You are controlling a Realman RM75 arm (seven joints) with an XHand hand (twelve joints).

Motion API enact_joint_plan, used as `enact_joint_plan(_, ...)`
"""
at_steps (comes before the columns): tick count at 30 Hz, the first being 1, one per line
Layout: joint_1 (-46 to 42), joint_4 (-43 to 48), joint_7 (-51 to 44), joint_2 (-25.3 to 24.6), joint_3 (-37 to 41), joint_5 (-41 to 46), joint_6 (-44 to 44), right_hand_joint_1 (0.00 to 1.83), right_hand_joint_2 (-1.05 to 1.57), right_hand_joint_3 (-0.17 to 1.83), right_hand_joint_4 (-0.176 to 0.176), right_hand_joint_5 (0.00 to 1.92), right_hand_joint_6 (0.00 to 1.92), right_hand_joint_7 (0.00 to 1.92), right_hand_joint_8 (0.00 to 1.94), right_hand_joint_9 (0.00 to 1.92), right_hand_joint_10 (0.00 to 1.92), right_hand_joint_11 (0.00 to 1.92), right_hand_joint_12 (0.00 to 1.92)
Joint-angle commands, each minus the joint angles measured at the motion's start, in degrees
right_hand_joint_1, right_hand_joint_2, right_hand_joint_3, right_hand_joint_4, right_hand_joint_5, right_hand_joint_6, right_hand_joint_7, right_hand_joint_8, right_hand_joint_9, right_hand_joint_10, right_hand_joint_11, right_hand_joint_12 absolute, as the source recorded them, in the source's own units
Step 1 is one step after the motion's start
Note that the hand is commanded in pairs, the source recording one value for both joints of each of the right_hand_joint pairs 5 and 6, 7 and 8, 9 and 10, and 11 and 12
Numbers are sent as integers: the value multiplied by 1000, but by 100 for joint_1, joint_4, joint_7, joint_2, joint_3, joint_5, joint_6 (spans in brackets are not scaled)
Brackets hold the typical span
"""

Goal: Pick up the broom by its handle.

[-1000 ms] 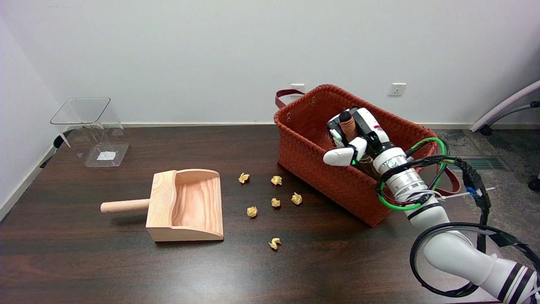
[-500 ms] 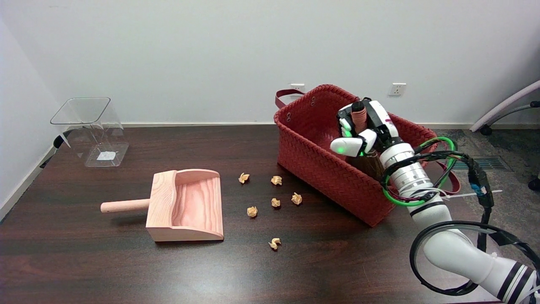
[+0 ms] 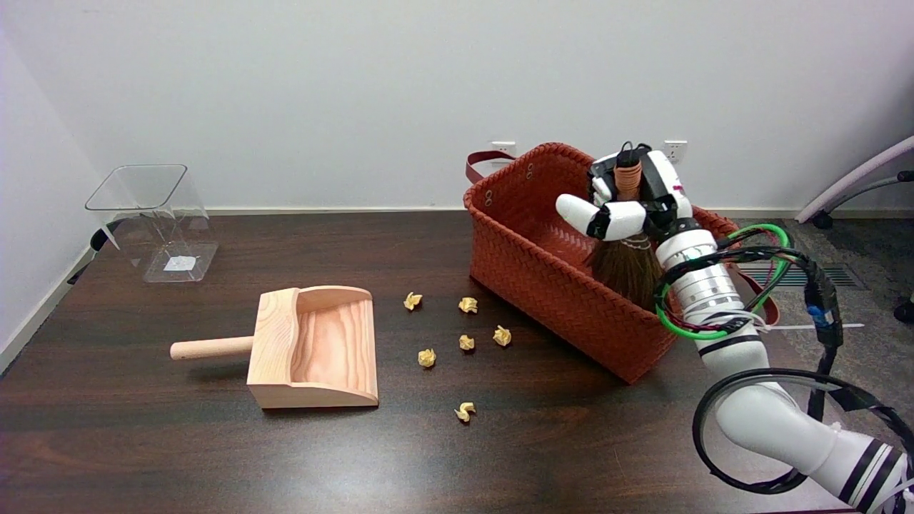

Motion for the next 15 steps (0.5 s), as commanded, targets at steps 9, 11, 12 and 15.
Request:
enact_joint_plan(9, 37, -876, -314, -8, 524, 97, 180, 1187, 596, 1138, 0, 1920, 1920, 1920, 1920, 1920, 1920, 1920, 1920)
enact_joint_plan(11, 36, -1059, -438, -8, 579, 175, 0, 1129, 687, 1117, 0, 1920, 1920, 1920, 1920, 1920, 1920, 1920, 1920)
enact_joint_plan(12, 36, -1107, -500, -8, 589, 189, -52, 1117, 689, 1134, 0, 1920, 1920, 1920, 1920, 1920, 1920, 1920, 1920)
enact_joint_plan(15, 36, -1295, -718, -8, 659, 206, -198, 1110, 683, 1159, 0, 1920, 1920, 1920, 1920, 1920, 1920, 1920, 1920)
